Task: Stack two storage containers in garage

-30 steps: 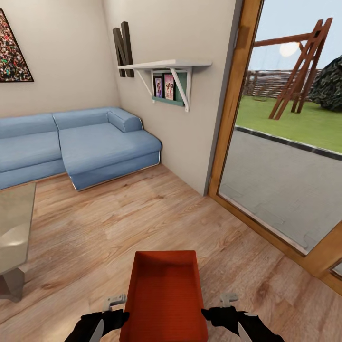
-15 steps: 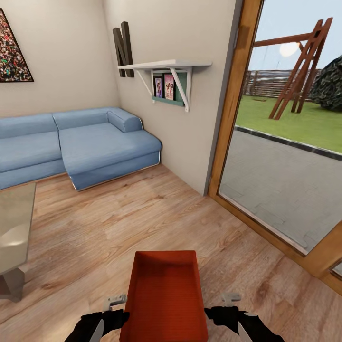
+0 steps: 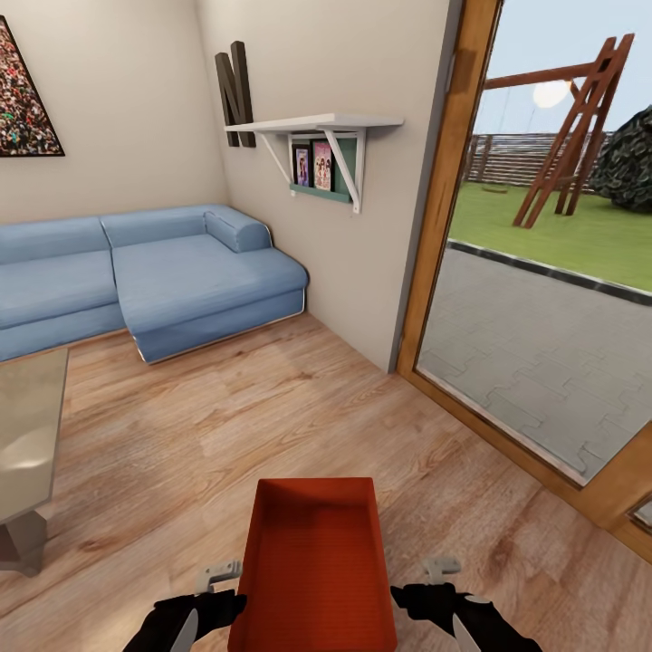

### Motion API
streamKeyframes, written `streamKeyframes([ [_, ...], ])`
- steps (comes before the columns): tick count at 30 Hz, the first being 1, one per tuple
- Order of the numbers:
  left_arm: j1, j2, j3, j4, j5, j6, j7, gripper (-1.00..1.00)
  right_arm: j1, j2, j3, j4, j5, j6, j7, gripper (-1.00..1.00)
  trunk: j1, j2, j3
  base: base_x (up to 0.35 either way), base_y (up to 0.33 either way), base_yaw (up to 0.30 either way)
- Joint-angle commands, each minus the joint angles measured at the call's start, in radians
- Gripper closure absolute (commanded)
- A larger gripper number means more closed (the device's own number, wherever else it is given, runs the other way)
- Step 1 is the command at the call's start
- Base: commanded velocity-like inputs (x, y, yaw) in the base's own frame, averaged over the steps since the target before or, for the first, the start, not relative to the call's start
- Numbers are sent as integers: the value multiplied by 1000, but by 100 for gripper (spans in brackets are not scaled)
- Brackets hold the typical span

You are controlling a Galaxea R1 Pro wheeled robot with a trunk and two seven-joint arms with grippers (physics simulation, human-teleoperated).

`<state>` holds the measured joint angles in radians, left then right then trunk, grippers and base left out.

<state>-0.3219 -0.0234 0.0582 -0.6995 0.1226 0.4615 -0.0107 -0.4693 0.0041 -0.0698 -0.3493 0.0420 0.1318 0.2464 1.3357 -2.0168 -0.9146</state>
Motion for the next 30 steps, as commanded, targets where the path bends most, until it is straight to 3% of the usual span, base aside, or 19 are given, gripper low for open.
streamKeyframes([
  [1, 0, -1, 5, -2, 8, 6, -1, -100, 0, 1, -9, -2, 4, -1, 7, -100, 0, 0, -1, 0, 0, 0],
  [30, 0, -1, 7, -2, 8, -27, 1, -100, 0, 1, -4, -2, 9, -27, 7, -100, 0, 0, -1, 0, 31, 0],
])
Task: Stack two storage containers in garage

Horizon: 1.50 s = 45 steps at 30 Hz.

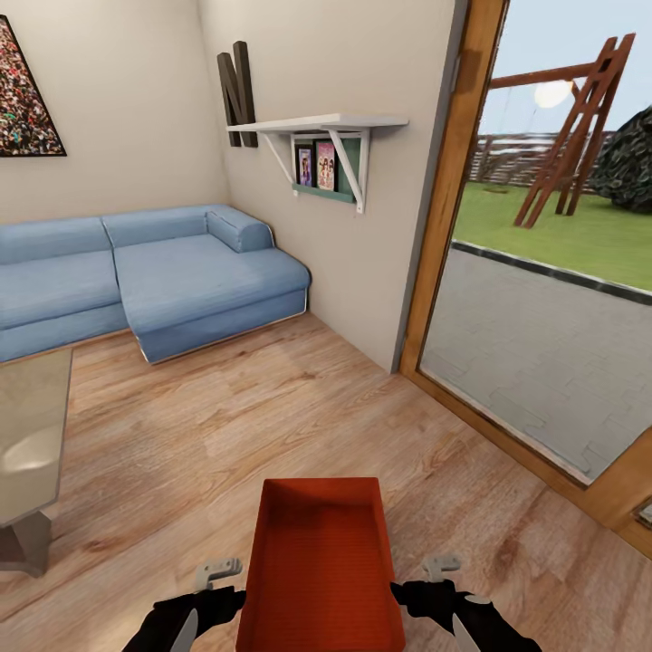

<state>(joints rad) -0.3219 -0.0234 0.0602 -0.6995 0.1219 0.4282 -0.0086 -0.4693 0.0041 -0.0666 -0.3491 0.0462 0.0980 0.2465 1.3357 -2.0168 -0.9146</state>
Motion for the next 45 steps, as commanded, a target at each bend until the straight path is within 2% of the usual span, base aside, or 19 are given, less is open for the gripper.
streamKeyframes([
  [1, 0, -1, 4, -2, 8, 7, -1, -100, 0, 1, -7, -2, 4, 6, 7, -100, 0, 0, -1, 0, 0, 0],
  [13, 0, 5, 2, -19, 3, 9, -3, -100, 0, 1, -7, -2, 3, 5, 7, -100, 0, 0, -1, 0, 0, 0],
  [15, 0, 5, 2, -22, -27, 10, -5, -100, 0, 1, -7, -2, 4, 5, 7, -100, 0, 0, -1, 0, 0, 0],
  [18, 0, 3, 2, -23, -113, 13, -8, -100, 0, 1, -6, -2, 5, 5, 7, -100, 0, 0, -1, 0, 0, 0],
  [20, 0, 3, 3, -21, -153, 9, -11, -100, 0, 1, -6, -2, 6, 5, 7, -100, 0, 0, -1, 0, 0, 0],
  [23, 0, -1, 4, -18, -169, 2, -12, -100, 0, 1, -6, -2, 6, 5, 7, -100, 0, 0, -1, 0, 0, 0],
  [33, 0, -5, 4, -19, -169, -41, -14, -100, 0, 1, -4, -2, 7, 5, 8, -100, 0, 0, -1, 0, 0, 0],
  [45, 0, -9, 4, -21, -165, -45, -17, -100, 0, 1, -4, -2, 10, 5, 7, -100, 0, 0, -1, 0, 0, 0],
])
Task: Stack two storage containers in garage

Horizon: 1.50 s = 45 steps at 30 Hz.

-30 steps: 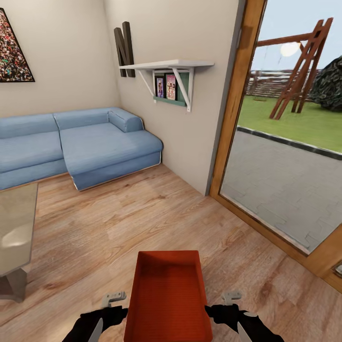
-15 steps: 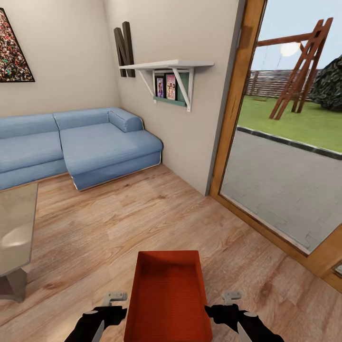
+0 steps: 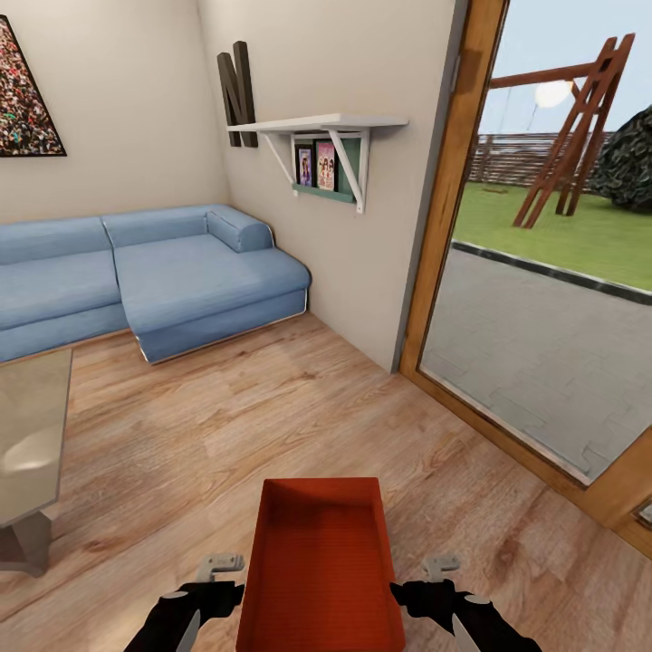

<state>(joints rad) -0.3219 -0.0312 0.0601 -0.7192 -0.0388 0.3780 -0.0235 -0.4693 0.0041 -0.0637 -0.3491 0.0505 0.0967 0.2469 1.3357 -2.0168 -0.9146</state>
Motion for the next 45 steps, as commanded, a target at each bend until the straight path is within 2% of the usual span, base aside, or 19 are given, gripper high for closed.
streamKeyframes([
  [1, 0, -1, 4, -2, -4, 5, -2, -100, 0, 0, -7, -2, 6, 6, 6, -100, 0, 0, -1, 0, 0, 0],
  [4, 0, -1, 4, -2, -4, 5, -3, -100, 0, 0, -7, -2, 6, 6, 6, -100, 0, 0, -1, 0, 0, 0],
  [14, 0, -2, 4, -3, -3, 4, -3, -100, 0, 0, -7, -2, 5, 6, 6, -100, 34, -63, -29, 0, 0, 0],
  [18, 0, -28, 4, -2, -3, 3, -3, -100, 0, 0, -7, -2, 6, 6, 6, -100, 34, -63, -29, 0, 0, 0],
  [22, 0, -42, 4, -2, -4, -3, -3, -100, 0, 0, -7, -2, 5, 6, 6, -100, 34, -63, -29, 0, 0, 0],
  [27, 0, -50, 4, 0, -4, -4, -3, -100, 0, 0, -7, -2, 6, 6, 6, -100, 54, -98, -45, 0, 0, 0],
  [45, 0, -45, 6, -3, -6, -4, -1, -100, 0, 0, -7, -2, 5, 7, 6, -100, 54, -98, -45, 0, 0, 0],
])
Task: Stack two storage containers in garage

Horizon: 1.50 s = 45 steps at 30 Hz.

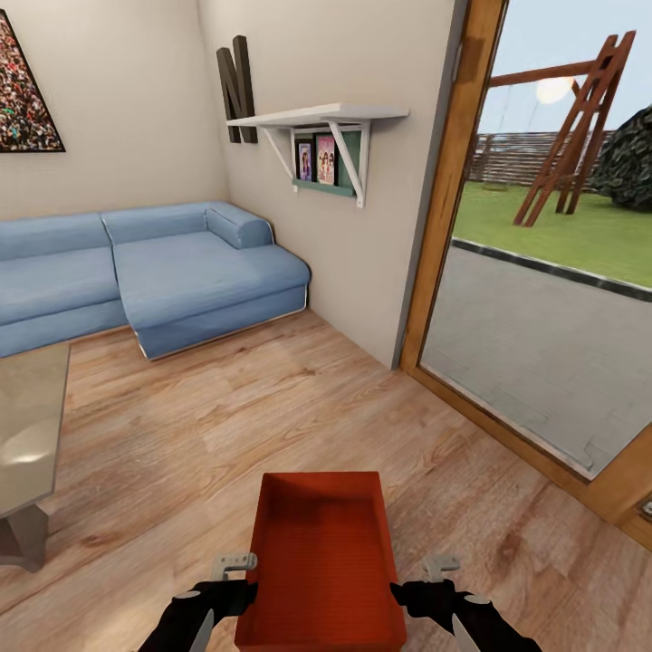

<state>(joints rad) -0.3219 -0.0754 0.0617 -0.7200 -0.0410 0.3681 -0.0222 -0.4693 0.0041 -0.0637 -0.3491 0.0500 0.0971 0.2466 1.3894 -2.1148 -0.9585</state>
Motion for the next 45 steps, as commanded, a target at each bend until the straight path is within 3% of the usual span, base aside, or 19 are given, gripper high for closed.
streamKeyframes([
  [1, 0, -1, 4, -2, -4, 5, -2, -100, 0, 0, -7, -2, 5, 6, 7, -100, 0, 0, -1, 0, 0, 0],
  [8, 0, -1, 4, -1, -4, 5, -2, -100, 0, 0, -7, -2, 5, 6, 7, -100, 27, -49, -23, 0, 0, 0],
  [29, 0, -4, 4, -1, -3, 5, -2, -100, 0, 1, -5, -2, 5, 6, 7, -100, 27, -49, -23, 0, 0, 0],
  [35, 0, -5, 4, -1, -3, 5, -2, -100, 0, 2, -5, -2, 4, 6, 8, -100, 50, -91, -42, 0, 0, 0],
  [45, 0, -4, 4, -1, -3, 5, -2, -100, 0, 2, -5, -2, 4, 6, 16, -100, 50, -91, -42, 0, 0, 0],
])
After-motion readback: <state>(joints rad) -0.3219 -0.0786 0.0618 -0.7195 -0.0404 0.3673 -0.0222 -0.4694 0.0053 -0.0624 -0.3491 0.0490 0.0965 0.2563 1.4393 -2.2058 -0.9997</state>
